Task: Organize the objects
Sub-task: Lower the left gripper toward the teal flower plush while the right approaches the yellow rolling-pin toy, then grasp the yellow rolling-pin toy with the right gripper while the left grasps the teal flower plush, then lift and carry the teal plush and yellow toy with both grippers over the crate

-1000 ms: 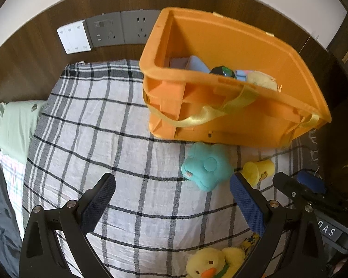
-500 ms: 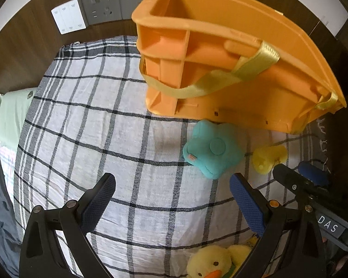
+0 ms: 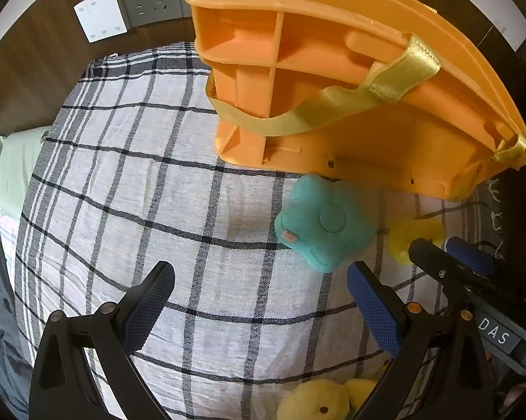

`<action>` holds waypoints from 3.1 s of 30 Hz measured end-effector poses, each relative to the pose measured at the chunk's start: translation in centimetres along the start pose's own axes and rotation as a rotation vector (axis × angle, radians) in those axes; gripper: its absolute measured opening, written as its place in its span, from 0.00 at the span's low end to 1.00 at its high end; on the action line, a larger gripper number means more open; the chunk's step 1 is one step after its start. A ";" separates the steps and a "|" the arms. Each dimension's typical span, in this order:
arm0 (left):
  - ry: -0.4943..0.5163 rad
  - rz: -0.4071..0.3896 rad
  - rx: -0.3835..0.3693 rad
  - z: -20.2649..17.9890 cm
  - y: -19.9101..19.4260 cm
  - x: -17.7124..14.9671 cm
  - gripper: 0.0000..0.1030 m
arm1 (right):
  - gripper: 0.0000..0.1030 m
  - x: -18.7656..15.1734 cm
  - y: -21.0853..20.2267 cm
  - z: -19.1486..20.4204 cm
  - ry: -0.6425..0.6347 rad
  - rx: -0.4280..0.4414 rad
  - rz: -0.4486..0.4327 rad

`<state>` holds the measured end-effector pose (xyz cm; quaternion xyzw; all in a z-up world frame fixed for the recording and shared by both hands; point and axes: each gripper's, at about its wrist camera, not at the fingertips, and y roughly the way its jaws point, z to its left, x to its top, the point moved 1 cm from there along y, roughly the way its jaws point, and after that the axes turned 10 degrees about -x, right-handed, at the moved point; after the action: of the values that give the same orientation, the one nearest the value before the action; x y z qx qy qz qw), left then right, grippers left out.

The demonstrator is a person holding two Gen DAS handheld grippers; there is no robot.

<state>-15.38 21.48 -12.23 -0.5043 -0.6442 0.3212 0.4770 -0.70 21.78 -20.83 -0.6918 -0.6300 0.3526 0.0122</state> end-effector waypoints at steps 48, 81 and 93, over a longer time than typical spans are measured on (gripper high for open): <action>0.045 0.015 -0.043 -2.8 3.1 0.6 0.98 | 0.35 -0.9 0.2 -2.8 -0.112 -0.251 -0.264; 0.043 -0.046 -0.035 -2.5 3.3 0.8 0.79 | 0.33 -1.7 -3.1 -6.1 -0.206 -0.343 -0.370; 0.031 -0.097 -0.058 -2.6 -0.5 -0.9 0.79 | 0.32 -3.1 -3.8 -3.8 -0.268 -0.380 -0.431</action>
<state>-13.05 20.30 -11.18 -0.4909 -0.6693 0.2711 0.4874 -1.88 21.42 -14.74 -0.4797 -0.8127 0.3057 -0.1259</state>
